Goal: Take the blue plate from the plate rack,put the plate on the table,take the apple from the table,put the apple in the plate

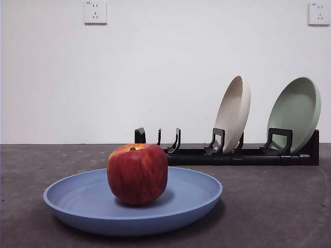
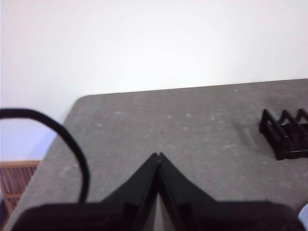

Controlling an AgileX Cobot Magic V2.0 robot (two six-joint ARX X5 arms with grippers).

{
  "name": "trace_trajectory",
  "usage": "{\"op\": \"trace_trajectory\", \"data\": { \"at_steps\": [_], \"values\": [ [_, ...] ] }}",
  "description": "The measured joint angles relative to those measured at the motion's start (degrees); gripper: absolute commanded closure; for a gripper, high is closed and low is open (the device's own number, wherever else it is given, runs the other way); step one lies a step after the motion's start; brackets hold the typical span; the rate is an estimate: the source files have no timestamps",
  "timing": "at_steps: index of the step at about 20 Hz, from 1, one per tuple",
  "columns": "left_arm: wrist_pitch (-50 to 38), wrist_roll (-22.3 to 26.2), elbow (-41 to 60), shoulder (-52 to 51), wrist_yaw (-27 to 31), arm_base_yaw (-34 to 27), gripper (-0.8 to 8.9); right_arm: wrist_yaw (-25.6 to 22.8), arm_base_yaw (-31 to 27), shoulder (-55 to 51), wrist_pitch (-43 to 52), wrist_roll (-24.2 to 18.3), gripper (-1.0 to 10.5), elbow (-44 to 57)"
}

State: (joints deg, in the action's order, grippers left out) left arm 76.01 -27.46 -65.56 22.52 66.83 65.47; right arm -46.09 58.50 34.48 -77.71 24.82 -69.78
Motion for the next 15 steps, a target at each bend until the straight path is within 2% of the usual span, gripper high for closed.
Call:
{"op": "trace_trajectory", "data": {
  "at_steps": [12, 15],
  "values": [
    [-0.04, 0.00, 0.00, 17.55, -0.02, 0.37, 8.17, -0.04, 0.00, 0.11, 0.00, 1.38, 9.5, -2.97],
    [-0.20, 2.23, 0.00, 19.63, 0.15, -3.39, 8.17, -0.04, 0.00, 0.11, 0.00, 1.38, 9.5, -2.97]
  ]
}}
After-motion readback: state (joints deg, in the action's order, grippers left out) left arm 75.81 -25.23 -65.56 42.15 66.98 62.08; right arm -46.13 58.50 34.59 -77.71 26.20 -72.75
